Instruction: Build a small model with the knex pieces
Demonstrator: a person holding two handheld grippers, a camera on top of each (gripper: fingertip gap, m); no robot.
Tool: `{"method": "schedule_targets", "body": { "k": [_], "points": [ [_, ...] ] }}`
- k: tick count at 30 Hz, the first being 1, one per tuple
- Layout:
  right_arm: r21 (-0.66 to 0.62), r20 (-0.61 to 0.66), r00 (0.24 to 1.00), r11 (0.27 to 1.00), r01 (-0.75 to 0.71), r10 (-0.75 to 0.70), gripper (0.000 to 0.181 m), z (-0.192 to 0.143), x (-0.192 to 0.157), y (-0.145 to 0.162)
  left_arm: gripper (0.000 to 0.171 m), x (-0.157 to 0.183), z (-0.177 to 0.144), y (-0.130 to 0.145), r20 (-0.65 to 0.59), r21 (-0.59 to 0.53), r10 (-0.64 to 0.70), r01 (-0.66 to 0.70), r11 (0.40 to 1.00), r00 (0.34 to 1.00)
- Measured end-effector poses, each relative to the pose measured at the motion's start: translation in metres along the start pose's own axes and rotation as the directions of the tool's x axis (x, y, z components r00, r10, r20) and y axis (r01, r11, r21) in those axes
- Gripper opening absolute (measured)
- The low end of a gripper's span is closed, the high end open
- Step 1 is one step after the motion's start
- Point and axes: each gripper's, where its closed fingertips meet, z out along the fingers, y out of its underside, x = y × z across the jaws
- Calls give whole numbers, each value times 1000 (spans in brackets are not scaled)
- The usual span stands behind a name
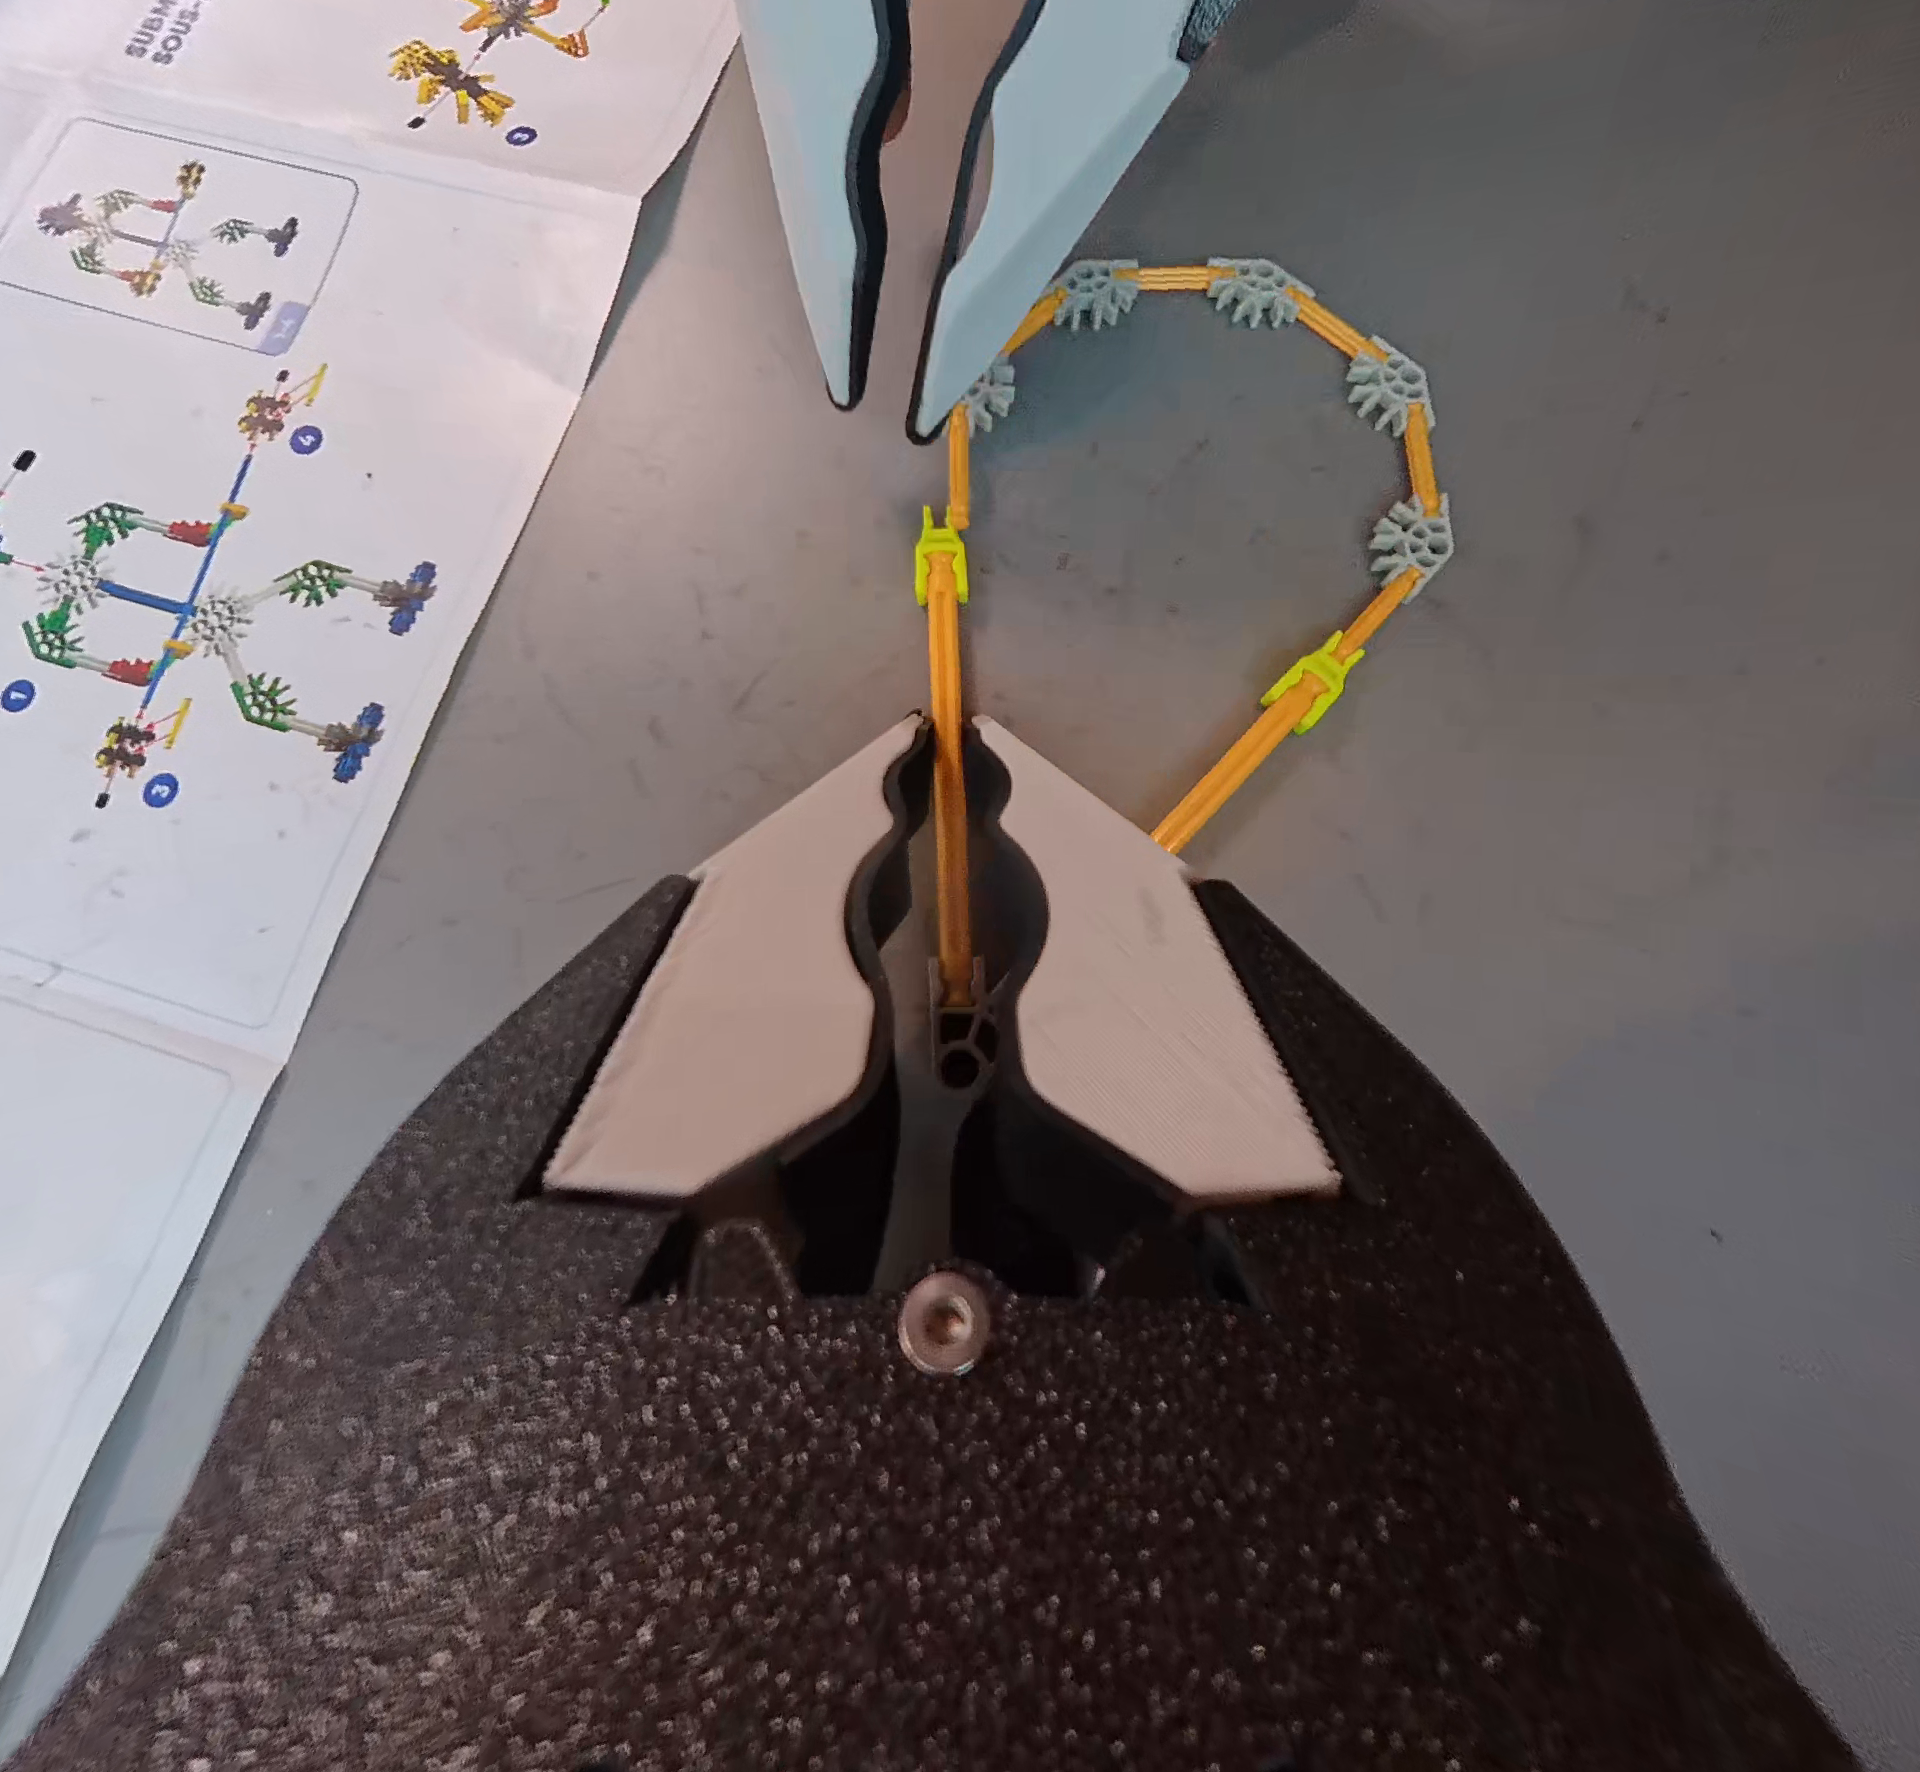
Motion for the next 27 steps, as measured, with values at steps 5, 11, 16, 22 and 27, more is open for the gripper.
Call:
{"method": "schedule_targets", "body": {
  "k": [5, 11, 16, 22, 27],
  "points": [
    [10, 68, 998, 1000, 16, -17, 6, 4, -11, -2, 5, 0, 0, 0, -9, 6, -9, 9, 1000, 1000],
    [24, 89, 996, 1000, 9, -11, 10, 1, -15, 1, 5, 0, 0, 0, -13, 11, -5, 5, 1000, 1000],
    [16, 109, 994, 1000, 4, -6, 4, 6, -17, 4, 5, 0, 0, 0, -14, 16, 0, 0, 1000, 1000],
    [31, 96, 995, 999, -15, 12, 3, 2, -12, 4, 5, 0, 0, 0, -17, 19, 3, -3, 1000, 1000],
    [19, 91, 996, 1000, -4, 2, 3, 6, -13, 4, 5, 0, 0, 0, -17, 20, 2, -2, 1000, 1000]
  ]
}}
